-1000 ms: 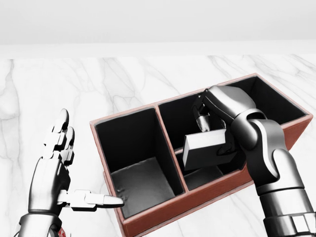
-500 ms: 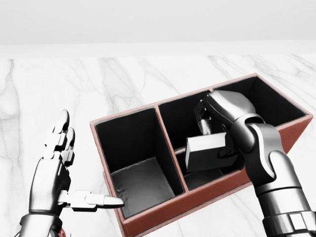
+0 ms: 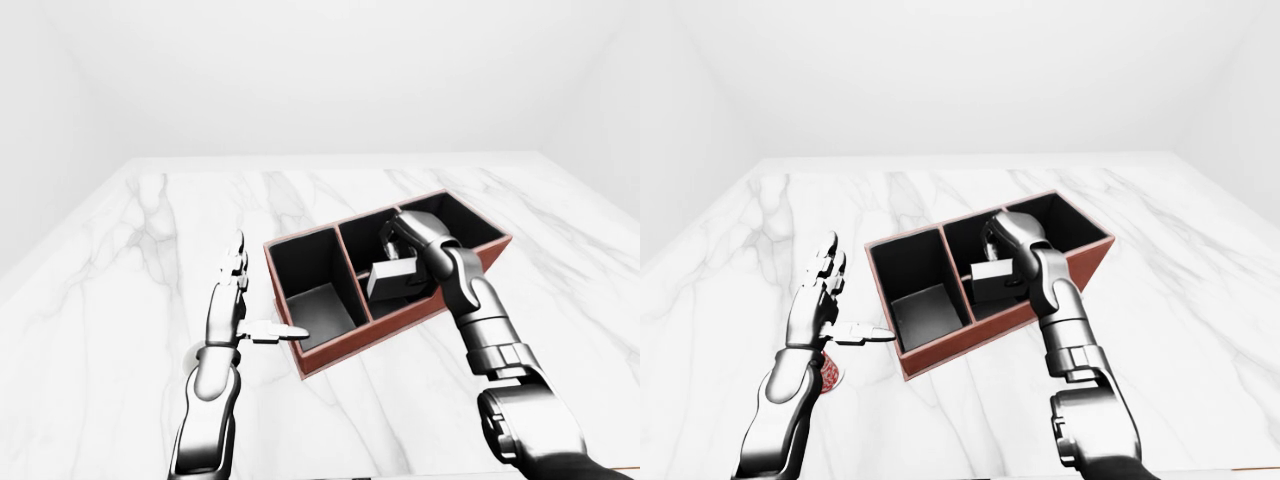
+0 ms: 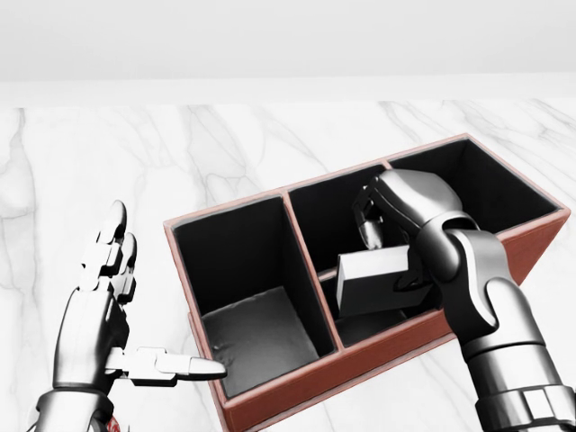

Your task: Pick up the book and place it in the back compartment of the caddy.

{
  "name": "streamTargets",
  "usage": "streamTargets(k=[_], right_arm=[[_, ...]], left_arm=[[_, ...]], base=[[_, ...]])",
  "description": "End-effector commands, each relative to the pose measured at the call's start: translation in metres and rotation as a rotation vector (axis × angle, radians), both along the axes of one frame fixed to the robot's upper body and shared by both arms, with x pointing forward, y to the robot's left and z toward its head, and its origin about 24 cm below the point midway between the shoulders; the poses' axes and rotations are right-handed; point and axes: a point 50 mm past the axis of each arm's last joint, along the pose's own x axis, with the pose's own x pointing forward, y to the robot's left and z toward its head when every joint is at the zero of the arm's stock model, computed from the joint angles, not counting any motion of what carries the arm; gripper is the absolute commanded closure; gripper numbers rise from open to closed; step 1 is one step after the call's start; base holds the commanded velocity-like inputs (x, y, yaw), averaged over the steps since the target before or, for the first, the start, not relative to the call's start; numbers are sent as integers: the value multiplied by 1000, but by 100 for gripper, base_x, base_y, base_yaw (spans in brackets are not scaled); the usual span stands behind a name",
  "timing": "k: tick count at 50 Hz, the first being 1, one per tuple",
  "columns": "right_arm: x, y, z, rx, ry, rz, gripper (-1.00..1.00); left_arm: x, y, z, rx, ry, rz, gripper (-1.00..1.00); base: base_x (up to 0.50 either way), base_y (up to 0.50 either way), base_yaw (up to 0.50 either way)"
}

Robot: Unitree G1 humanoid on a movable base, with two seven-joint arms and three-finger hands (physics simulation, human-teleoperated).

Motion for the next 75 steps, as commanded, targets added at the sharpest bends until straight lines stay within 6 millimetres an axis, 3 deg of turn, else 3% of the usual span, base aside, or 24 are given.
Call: streamTargets(k=[1, 17, 18, 19, 39, 47, 66, 75], right_arm=[[1, -1, 5, 9, -35, -12, 100], [2, -3, 2, -1, -38, -25, 100], [2, -2, 3, 6, -45, -24, 65], [2, -2, 4, 7, -48, -22, -100], [1, -1, 5, 3, -50, -15, -100], [-5, 2, 17, 19, -73, 13, -100], [-62, 16, 101, 208, -228, 176, -100], [-90, 22, 140, 187, -377, 260, -100]], left_arm=[[-1, 0, 1, 0, -6, 0, -100], [0, 0, 2, 0, -7, 0, -100], [0, 0, 2, 0, -8, 1, -100], [0, 0, 3, 0, -12, 0, -100], [0, 1, 0, 0, 2, 3, -100], [1, 0, -2, 1, 10, 3, -100], [0, -1, 0, 1, 0, 0, -100], [0, 0, 0, 1, -1, 0, -100]], base=[[0, 0, 0], [0, 0, 0], [0, 0, 0], [0, 0, 0], [0, 0, 0], [0, 0, 0], [0, 0, 0], [0, 0, 0]])
